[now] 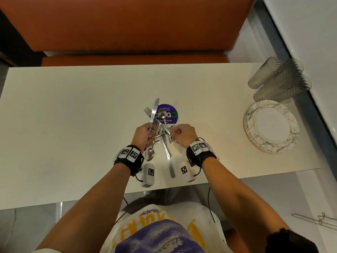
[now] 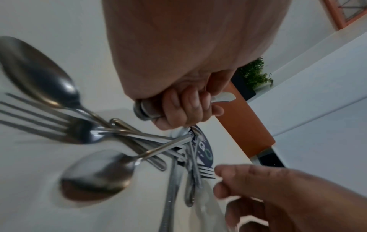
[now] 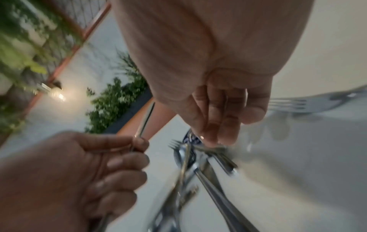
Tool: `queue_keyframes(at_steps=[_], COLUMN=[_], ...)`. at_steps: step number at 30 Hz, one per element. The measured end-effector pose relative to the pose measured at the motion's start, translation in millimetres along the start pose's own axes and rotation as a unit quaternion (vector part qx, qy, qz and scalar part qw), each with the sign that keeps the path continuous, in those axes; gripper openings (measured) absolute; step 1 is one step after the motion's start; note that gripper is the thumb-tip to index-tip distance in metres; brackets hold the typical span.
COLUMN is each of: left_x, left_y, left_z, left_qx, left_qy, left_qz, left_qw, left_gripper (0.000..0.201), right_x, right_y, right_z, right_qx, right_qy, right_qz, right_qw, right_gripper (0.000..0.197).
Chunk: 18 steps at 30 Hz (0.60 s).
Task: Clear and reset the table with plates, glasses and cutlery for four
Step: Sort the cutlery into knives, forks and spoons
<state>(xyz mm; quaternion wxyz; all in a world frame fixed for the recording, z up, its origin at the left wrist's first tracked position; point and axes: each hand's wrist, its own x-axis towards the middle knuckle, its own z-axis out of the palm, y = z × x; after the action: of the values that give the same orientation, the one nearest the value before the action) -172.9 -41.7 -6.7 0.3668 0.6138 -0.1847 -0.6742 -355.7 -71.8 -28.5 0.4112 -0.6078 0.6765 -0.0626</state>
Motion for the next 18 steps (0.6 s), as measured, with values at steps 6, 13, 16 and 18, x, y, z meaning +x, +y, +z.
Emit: queue_keyframes(at_steps=[6,13,16,18], left_x=[-1,-8,-9,-10], left_y=[-20,-28,-30,-30], left_z=[-22,-33,-37,-38], left_qx=[0.032,0.029,0.023,0.026], left_qy=[0.044,0.038,0.038,0.038], left_qz=[-0.040,-0.041,-0.040,-0.042], left_qw=[0.998,0.998,0.998,0.998], left_gripper=[0.031,0.033,0.035,0.035], right_x=[-20,-26,-25,-26], right_y=[14,8,6,5], right_z=[37,59,63,62], right_qx=[-0.088,-0.028,-0.019,-0.013], right_qy=[-0.021,0.036,0.049,0.058], right_qz=[0.028,0.051,0.066,0.078], right_qw=[0.995,0.998,0.996,0.995], right_gripper=[0.007,0.020,0.028,0.031])
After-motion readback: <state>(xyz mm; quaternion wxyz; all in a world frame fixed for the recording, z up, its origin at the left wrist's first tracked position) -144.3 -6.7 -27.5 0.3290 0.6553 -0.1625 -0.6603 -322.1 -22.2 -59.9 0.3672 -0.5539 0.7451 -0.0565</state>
